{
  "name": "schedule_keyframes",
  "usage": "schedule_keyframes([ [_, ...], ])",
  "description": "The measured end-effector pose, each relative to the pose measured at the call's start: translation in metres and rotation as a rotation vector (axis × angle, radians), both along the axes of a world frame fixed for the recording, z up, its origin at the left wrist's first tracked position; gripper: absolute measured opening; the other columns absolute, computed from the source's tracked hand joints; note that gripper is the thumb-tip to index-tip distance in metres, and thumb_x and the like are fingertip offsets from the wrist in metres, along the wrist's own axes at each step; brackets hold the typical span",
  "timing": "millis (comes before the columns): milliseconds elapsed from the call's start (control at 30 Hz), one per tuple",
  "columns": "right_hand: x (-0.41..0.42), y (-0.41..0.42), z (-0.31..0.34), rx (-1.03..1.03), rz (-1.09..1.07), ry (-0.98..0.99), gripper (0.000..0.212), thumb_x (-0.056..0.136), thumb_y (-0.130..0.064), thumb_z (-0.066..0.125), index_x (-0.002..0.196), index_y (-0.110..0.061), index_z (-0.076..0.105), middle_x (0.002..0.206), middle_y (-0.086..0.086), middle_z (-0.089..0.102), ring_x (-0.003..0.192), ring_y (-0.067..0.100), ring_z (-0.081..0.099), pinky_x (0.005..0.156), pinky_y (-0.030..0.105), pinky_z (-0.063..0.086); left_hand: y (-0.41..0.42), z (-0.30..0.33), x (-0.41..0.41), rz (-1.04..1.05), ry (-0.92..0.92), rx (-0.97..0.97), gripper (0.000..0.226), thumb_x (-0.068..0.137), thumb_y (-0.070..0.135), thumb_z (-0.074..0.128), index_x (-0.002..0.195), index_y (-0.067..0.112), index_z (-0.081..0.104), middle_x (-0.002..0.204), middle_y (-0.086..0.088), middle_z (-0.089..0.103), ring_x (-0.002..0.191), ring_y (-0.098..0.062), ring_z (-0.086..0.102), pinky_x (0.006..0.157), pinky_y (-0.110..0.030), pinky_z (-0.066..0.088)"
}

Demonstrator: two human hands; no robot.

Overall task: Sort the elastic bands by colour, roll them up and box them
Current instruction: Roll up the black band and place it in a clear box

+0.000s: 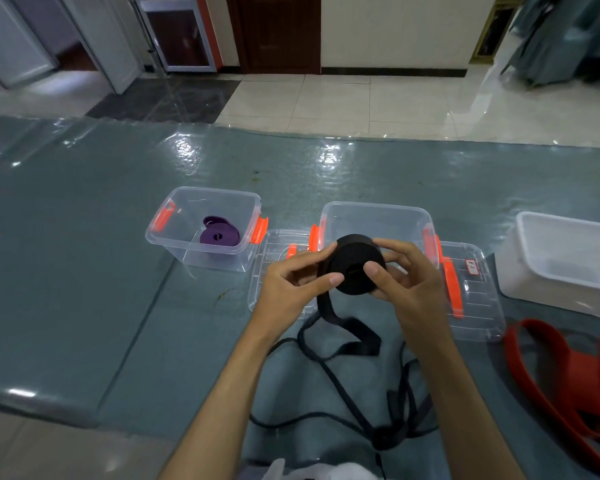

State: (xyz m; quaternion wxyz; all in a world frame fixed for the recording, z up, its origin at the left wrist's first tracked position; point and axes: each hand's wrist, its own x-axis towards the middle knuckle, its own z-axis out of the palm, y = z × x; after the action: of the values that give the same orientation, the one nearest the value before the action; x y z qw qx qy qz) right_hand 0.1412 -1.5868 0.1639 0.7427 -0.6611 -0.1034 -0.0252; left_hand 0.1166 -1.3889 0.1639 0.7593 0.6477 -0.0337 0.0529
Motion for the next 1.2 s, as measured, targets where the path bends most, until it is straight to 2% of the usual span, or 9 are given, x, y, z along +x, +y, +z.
schedule_keyframes([
  [100,0.004,-0.006,-0.006,-0.068,0.040,0.008,0.022,0.090,-0.012,0.082,0.107,-0.013,0.069,0.111,0.014,0.075,0.109,0.028,0.075,0.096,0.053,0.061,0.006,0.001,0.001,-0.019,0.026,0.042,0.049,0.082,0.000,0.085,0.126,0.022,0.076,0.121,-0.002,0.078,0.114,-0.021,0.075,0.095,-0.025,0.058],
  [200,0.004,-0.008,-0.006,-0.044,0.017,0.027,0.021,0.087,-0.014,0.084,0.097,-0.014,0.066,0.105,0.015,0.077,0.101,0.030,0.078,0.091,0.055,0.062,0.002,-0.001,0.000,-0.022,0.078,0.060,0.047,0.082,0.013,0.088,0.125,0.025,0.071,0.108,-0.009,0.080,0.102,-0.028,0.078,0.092,-0.037,0.063],
  [333,0.004,-0.006,-0.004,-0.044,-0.008,-0.100,0.032,0.089,-0.008,0.082,0.116,-0.017,0.070,0.106,0.005,0.079,0.104,0.024,0.077,0.089,0.033,0.063,-0.004,-0.003,-0.002,-0.036,0.129,0.011,0.042,0.081,0.022,0.088,0.119,0.024,0.070,0.112,-0.009,0.080,0.108,-0.027,0.077,0.095,-0.034,0.061],
  [467,0.003,-0.011,-0.007,-0.083,0.081,-0.100,0.027,0.091,-0.009,0.080,0.116,-0.010,0.071,0.113,0.007,0.076,0.113,0.026,0.074,0.096,0.037,0.061,0.000,-0.001,0.001,-0.032,0.111,0.077,0.040,0.083,0.014,0.087,0.120,0.017,0.075,0.112,-0.005,0.080,0.107,-0.023,0.076,0.093,-0.028,0.059],
  [633,0.003,-0.014,-0.005,-0.137,0.064,-0.026,0.022,0.082,-0.019,0.085,0.094,-0.013,0.068,0.095,0.009,0.075,0.095,0.024,0.079,0.082,0.035,0.065,-0.002,-0.001,-0.002,0.023,0.064,0.138,0.041,0.079,0.007,0.090,0.117,0.015,0.077,0.108,-0.003,0.080,0.104,-0.021,0.077,0.091,-0.027,0.060],
  [733,0.001,-0.010,0.001,-0.069,0.006,-0.088,0.023,0.085,-0.017,0.086,0.103,-0.026,0.074,0.098,0.004,0.077,0.096,0.024,0.078,0.081,0.033,0.065,-0.008,0.000,-0.003,0.089,0.024,0.080,0.033,0.079,0.006,0.090,0.108,0.017,0.078,0.106,-0.005,0.080,0.102,-0.024,0.077,0.093,-0.031,0.061],
  [833,-0.001,-0.004,0.007,0.030,-0.029,-0.136,0.027,0.090,-0.012,0.081,0.114,-0.024,0.075,0.106,0.005,0.078,0.102,0.023,0.077,0.084,0.030,0.063,-0.006,0.007,-0.001,0.082,-0.050,0.087,0.033,0.084,0.004,0.085,0.114,0.016,0.079,0.115,-0.006,0.078,0.112,-0.023,0.074,0.097,-0.028,0.057],
  [1067,-0.002,-0.003,0.002,-0.077,0.001,-0.073,0.027,0.077,-0.018,0.087,0.087,-0.012,0.062,0.101,0.001,0.080,0.101,0.015,0.078,0.081,0.022,0.061,0.000,0.014,0.002,0.102,-0.081,0.097,0.030,0.076,0.002,0.090,0.101,0.015,0.079,0.104,-0.009,0.079,0.105,-0.027,0.076,0.096,-0.035,0.060],
  [1200,-0.003,-0.003,0.002,-0.021,-0.019,-0.143,0.032,0.083,-0.008,0.087,0.107,-0.023,0.072,0.104,0.005,0.078,0.102,0.022,0.078,0.086,0.030,0.063,0.001,0.010,-0.002,0.077,-0.074,0.092,0.028,0.081,-0.001,0.085,0.104,0.015,0.082,0.115,-0.009,0.077,0.115,-0.026,0.072,0.101,-0.033,0.056],
])
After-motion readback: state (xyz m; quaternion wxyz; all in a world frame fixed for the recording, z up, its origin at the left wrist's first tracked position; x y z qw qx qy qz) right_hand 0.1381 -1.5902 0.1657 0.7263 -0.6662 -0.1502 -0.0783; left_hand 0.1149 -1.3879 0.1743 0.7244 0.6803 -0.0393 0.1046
